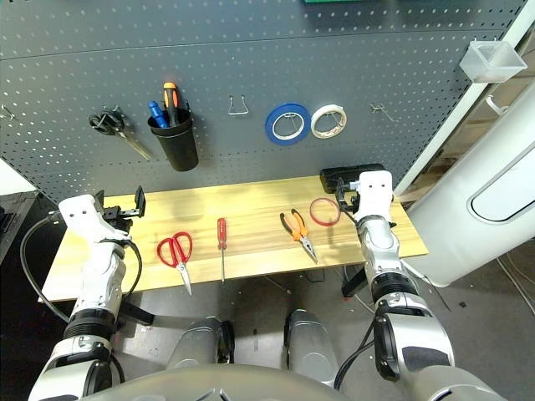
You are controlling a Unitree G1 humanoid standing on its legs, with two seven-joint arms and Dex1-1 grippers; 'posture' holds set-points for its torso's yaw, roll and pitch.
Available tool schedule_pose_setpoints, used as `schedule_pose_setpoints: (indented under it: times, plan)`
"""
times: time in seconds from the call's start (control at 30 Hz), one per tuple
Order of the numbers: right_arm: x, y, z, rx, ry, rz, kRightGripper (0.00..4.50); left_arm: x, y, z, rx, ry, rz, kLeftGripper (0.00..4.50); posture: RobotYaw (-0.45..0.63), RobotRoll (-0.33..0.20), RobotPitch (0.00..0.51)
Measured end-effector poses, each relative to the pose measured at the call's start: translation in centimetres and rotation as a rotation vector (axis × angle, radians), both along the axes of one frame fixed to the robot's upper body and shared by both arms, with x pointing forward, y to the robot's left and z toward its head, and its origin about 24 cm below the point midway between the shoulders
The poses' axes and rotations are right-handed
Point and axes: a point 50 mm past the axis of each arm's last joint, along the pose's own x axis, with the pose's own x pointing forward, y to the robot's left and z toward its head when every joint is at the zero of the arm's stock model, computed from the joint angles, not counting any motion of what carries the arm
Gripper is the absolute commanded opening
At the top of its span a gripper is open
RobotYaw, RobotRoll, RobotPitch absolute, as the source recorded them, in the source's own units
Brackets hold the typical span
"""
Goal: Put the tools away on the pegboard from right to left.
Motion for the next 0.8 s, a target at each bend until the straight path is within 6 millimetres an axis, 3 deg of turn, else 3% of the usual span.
schedule_pose_setpoints:
  times: [0.27, 0.43, 0.57, 0.8]
  plan:
    - [0.3, 0.1, 0.6, -0.024, -0.002, 0.028, 4.50, 0.3, -0.2, 0.4, 0.004, -0.016, -0.026, 4.48, -0.06, 0.000, 0.044]
    - [0.7, -0.6, 1.5, -0.053, 0.064, 0.037, 4.50, 0.6, 0.1, 2.0, 0.009, -0.048, -0.130, 4.48, -0.09, 0.000, 0.072]
    - [1.0, -1.1, 2.4, -0.062, 0.168, 0.096, 4.50, 0.2, 0.4, 3.1, 0.044, -0.022, -0.316, 4.48, -0.11, 0.000, 0.120]
    - [0.7, -1.0, 4.1, -0.011, 0.385, 0.255, 4.50, -1.1, -1.4, 4.3, 0.027, 0.071, -0.652, 4.48, -0.12, 0.000, 0.196]
